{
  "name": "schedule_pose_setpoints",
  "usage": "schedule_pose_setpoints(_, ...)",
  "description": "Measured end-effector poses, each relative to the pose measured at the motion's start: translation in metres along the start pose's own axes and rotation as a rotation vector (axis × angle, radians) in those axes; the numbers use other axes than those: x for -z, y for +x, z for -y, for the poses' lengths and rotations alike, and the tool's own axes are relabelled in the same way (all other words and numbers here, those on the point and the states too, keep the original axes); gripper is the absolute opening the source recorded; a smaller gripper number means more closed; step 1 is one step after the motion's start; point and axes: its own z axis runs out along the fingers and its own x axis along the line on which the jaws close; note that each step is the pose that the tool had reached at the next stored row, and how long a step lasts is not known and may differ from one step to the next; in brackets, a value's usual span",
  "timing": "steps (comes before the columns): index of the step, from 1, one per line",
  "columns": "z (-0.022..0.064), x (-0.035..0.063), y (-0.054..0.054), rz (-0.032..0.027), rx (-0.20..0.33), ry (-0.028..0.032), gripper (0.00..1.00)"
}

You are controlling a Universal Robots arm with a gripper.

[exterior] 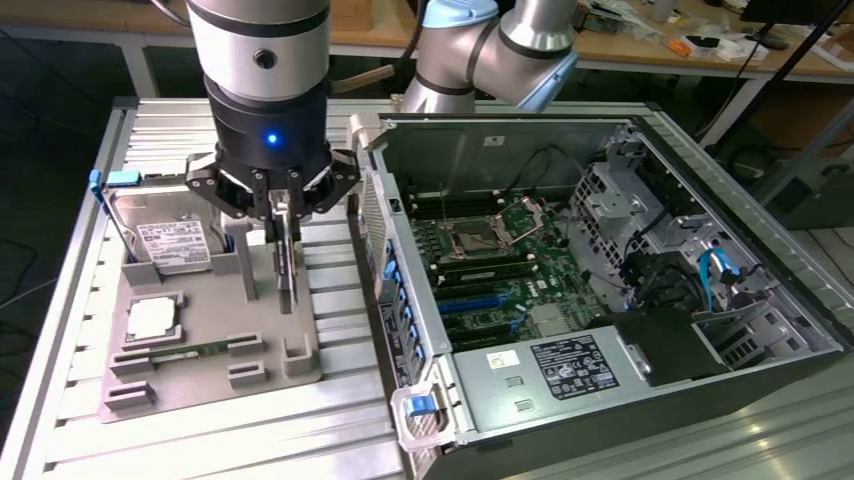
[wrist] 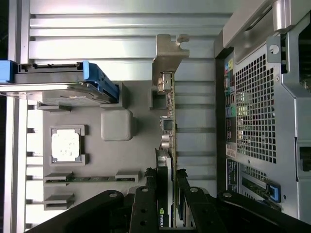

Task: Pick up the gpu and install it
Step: 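Pick up the gpu and move the gpu toward the slot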

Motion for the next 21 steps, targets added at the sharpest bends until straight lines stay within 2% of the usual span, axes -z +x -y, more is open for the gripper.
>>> schedule_pose_setpoints(13,-0.0024,0.0219,0.000,-0.0001,0.000,0.0001,0.27)
schedule_pose_setpoints(21,-0.0047,0.0431,0.000,0.0000,0.000,0.0000,0.27)
